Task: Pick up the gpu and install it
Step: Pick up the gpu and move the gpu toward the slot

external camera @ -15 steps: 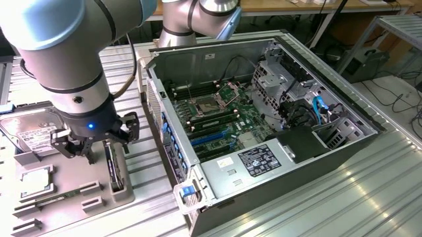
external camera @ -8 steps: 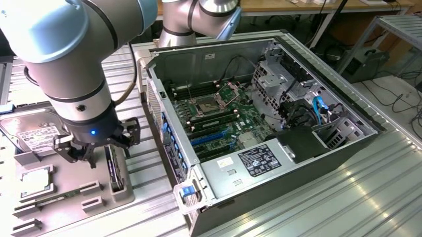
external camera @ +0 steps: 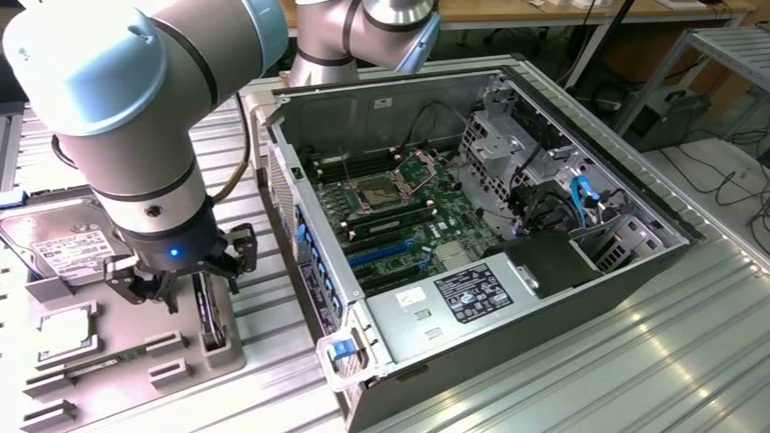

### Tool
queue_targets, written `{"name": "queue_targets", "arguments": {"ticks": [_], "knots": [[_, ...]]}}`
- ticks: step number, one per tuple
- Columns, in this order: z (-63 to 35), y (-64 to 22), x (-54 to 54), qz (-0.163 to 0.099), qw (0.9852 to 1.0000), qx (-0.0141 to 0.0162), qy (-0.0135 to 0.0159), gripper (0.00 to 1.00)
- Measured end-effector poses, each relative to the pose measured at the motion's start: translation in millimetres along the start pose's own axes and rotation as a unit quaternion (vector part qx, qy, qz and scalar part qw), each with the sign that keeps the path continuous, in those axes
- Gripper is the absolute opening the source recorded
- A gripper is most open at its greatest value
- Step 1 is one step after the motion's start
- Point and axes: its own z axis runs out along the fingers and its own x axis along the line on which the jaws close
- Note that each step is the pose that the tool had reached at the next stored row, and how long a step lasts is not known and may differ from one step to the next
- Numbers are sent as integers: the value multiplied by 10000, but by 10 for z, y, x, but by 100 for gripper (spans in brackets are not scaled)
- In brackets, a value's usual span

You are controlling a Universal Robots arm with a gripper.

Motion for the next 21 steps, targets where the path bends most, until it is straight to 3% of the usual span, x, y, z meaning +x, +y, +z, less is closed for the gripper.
{"name": "queue_targets", "arguments": {"ticks": [2,5,9,10,16,19,21], "knots": [[0,0,0,0,10000,0,0,71],[0,0,0,0,10000,0,0,57],[1,0,0,0,10000,0,0,56],[1,0,0,0,10000,0,0,49],[4,0,-8,0,10000,0,0,47],[4,0,-9,0,10000,0,0,33],[4,0,-10,0,10000,0,0,33]]}}
